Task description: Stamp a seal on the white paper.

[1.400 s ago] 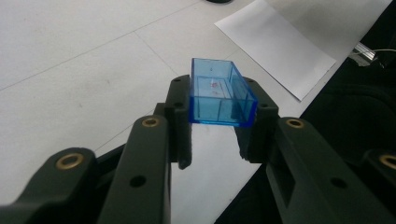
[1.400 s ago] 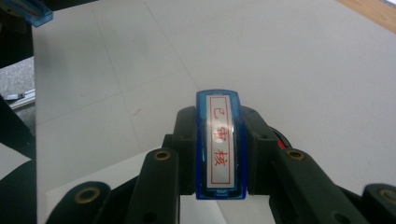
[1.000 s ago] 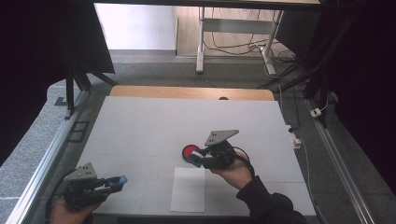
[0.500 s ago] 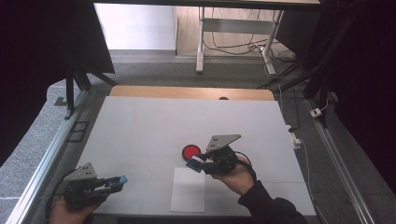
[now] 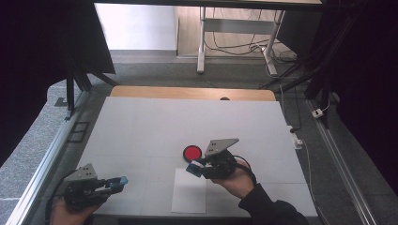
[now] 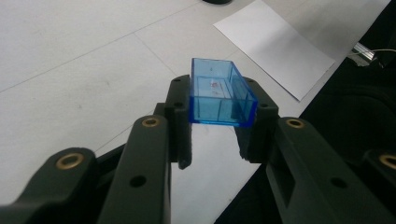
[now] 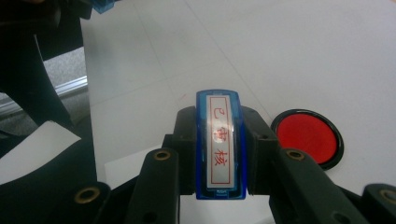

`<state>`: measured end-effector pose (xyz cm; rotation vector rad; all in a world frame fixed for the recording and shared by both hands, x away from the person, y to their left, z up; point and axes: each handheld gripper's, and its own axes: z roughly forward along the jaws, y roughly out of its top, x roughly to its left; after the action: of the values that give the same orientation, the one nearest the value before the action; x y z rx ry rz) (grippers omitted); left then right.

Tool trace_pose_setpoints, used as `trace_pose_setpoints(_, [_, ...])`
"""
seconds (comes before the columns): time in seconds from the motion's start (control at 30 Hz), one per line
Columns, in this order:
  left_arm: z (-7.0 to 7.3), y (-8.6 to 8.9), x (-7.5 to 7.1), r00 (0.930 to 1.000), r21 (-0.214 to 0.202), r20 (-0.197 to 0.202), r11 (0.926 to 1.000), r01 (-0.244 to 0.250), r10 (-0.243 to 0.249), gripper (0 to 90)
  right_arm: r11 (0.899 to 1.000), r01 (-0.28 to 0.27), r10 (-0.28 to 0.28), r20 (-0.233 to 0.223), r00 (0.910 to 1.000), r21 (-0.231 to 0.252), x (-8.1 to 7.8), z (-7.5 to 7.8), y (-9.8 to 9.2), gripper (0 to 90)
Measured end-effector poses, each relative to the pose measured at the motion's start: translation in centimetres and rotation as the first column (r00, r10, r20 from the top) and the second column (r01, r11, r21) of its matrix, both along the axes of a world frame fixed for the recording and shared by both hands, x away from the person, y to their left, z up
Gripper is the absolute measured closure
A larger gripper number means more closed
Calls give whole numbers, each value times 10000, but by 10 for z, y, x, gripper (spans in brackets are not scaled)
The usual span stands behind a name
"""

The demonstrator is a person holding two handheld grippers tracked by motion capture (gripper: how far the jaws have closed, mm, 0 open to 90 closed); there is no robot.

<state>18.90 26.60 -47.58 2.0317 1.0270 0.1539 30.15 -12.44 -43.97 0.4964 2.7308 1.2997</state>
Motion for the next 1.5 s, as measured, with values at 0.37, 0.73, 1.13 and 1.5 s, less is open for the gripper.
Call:
trace_pose_setpoints(0.37, [0,0,0,10000,-34,-28,10000,18,-18,681,9983,-300,294,-130,9995,-492,-2,-13,9,707])
trace_pose_setpoints(0.73, [0,0,0,10000,-33,-41,10000,4,-4,681,9930,-443,435,-97,9990,-1098,-2,-26,15,708])
trace_pose_setpoints(1.13, [0,0,1,10000,-33,-53,10000,20,-20,681,9833,-510,495,-134,9987,-1745,-1,-42,24,708])
trace_pose_setpoints(1.5, [0,0,1,10000,-50,-62,10000,35,-36,681,9722,-615,616,-68,9981,-2259,1,-54,29,708])
